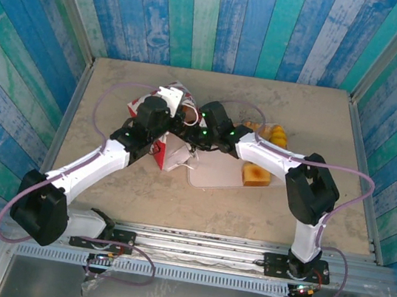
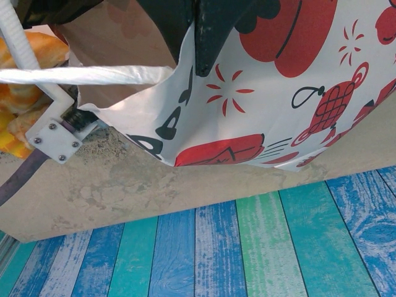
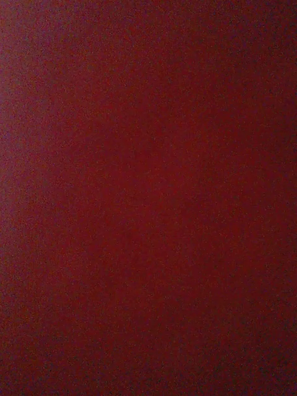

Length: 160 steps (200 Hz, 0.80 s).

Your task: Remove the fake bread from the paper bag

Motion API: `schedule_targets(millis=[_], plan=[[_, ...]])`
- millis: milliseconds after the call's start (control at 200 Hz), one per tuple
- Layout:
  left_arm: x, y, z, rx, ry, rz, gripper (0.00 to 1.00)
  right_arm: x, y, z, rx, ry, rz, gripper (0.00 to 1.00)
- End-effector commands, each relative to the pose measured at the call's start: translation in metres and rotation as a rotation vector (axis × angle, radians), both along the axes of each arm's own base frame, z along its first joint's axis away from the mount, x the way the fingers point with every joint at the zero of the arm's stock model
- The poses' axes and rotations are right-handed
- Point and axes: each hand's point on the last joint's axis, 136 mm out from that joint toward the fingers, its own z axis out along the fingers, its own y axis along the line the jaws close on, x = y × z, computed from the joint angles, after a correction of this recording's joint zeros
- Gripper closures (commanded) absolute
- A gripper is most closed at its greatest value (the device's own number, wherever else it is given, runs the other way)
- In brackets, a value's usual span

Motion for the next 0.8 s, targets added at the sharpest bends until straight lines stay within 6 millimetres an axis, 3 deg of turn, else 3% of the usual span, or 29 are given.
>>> schedule_targets(millis=[0, 391, 796], plan=[[0.010, -0.005, 0.013, -0.029, -0.026, 0.011, 0.99, 0.019, 0.009, 0.016, 0.035, -0.059, -0.034, 0.53], [0.012, -0.011, 0.010, -0.037, -0.017, -0.014, 0.99, 0.029, 0.027, 0.009, 0.066, -0.040, -0.025, 0.57], [0.016, -0.012, 0.010, -0.030, -0.023, -0.008, 0.99, 0.014, 0.040, 0.012, 0.105, -0.027, 0.042, 0.61]])
